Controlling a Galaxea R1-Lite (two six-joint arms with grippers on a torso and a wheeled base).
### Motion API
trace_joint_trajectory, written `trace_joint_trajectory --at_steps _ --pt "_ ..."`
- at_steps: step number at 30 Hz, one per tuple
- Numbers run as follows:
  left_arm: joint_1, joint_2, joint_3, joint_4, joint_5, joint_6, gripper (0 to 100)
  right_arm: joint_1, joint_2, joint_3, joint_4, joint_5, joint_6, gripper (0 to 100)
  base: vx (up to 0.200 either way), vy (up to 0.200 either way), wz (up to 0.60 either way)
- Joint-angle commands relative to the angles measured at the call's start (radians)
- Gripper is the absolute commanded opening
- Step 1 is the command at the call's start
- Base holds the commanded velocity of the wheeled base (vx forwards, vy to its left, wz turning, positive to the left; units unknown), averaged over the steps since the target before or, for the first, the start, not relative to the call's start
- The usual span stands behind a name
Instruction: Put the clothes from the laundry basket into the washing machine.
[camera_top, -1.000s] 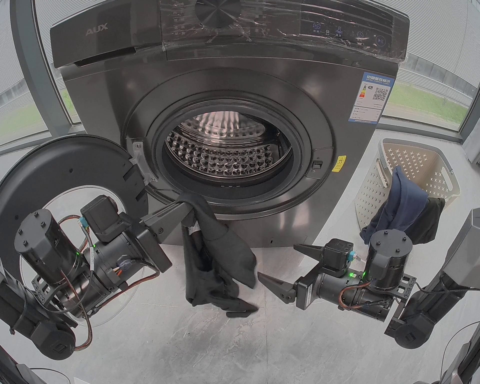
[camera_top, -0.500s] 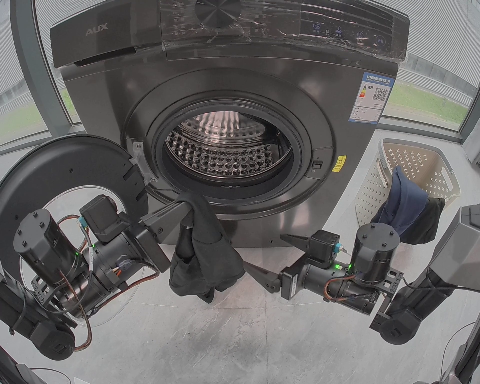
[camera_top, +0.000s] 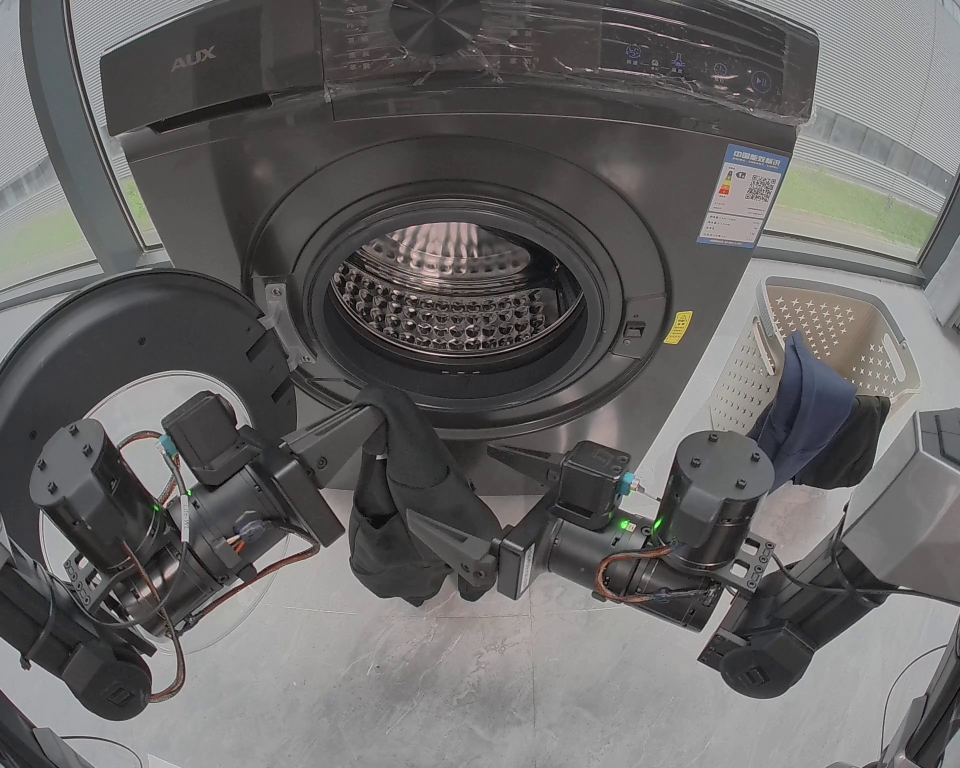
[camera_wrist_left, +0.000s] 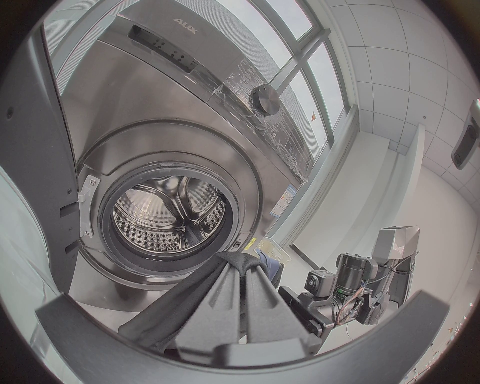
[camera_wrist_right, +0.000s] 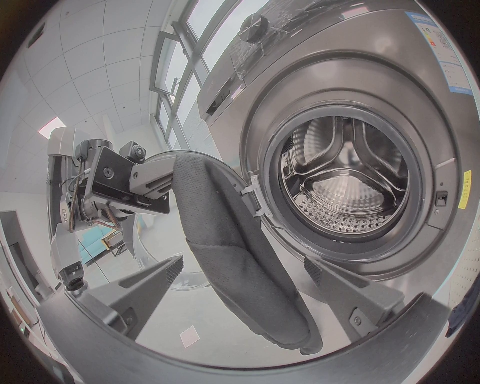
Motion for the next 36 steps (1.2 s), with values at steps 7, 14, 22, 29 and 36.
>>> trace_joint_trajectory --at_steps 7,14,22,29,36 --pt "0.001 0.004 -0.001 -0.001 0.000 0.000 0 0.008 0.096 -0.086 0.002 0.006 -0.001 100 0.000 0.000 0.00" --pt "0.007 -0.001 -0.002 -0.002 0.000 0.000 0 -0.012 0.187 -0.176 -0.001 0.000 -0.001 100 0.000 0.000 0.00" --pt "0.007 0.001 -0.001 -0.002 0.000 0.000 0 -0.035 0.174 -0.169 -0.021 -0.023 0.002 0 0.000 0.000 0.00" --pt "0.008 0.003 -0.001 -0.002 0.000 0.000 0 -0.058 0.075 -0.089 -0.021 -0.023 0.000 0 0.000 0.000 0.00" --pt "0.007 -0.002 0.005 -0.002 0.000 0.000 0 -0.087 0.073 -0.084 -0.019 -0.034 -0.001 0 0.000 0.000 0.00"
